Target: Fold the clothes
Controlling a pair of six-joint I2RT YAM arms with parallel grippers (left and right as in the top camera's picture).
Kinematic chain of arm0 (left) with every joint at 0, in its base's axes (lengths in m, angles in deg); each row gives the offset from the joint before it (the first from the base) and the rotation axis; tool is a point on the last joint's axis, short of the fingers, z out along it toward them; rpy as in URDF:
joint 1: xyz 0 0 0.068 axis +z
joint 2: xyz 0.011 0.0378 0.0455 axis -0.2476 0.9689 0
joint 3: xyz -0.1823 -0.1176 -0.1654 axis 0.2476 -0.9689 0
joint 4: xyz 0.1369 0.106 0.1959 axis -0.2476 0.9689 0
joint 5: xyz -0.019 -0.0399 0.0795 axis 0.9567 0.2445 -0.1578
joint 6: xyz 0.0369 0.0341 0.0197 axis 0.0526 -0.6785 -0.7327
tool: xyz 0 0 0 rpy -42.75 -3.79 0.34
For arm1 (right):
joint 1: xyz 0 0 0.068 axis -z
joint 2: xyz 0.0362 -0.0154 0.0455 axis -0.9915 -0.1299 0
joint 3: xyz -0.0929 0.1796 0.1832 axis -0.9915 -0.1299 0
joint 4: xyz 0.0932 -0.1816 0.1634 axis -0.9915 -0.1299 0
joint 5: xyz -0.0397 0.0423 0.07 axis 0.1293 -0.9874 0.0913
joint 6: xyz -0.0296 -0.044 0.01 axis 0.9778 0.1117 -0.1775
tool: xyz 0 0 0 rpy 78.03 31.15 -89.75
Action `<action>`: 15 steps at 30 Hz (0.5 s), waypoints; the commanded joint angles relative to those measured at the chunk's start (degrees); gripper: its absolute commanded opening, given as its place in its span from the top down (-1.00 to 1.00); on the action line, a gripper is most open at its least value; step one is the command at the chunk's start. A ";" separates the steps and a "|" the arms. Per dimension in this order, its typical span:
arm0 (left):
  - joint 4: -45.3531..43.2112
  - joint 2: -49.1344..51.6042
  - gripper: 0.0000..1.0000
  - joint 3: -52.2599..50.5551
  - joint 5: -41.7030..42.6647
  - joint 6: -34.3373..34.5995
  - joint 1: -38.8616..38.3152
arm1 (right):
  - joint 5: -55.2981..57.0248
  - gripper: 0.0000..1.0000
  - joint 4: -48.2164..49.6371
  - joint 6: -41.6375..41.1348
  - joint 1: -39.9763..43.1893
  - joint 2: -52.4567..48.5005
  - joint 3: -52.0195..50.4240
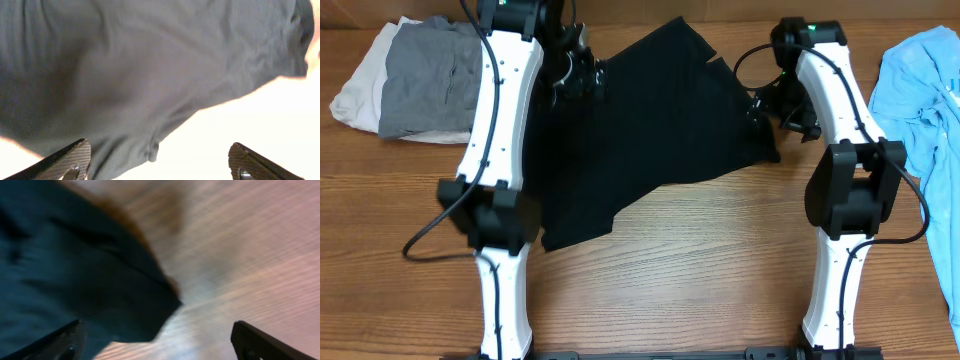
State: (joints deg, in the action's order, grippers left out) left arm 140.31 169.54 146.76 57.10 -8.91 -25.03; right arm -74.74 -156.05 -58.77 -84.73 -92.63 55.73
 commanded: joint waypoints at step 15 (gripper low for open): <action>-9.53 -15.72 -0.93 -45.68 -1.88 5.07 -12.33 | -20.11 -1.00 15.65 21.90 4.09 0.46 0.11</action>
State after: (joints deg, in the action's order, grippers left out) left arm 133.25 154.22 105.19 55.57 -7.49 -35.11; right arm -93.18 -141.05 -42.00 -80.34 -92.63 55.73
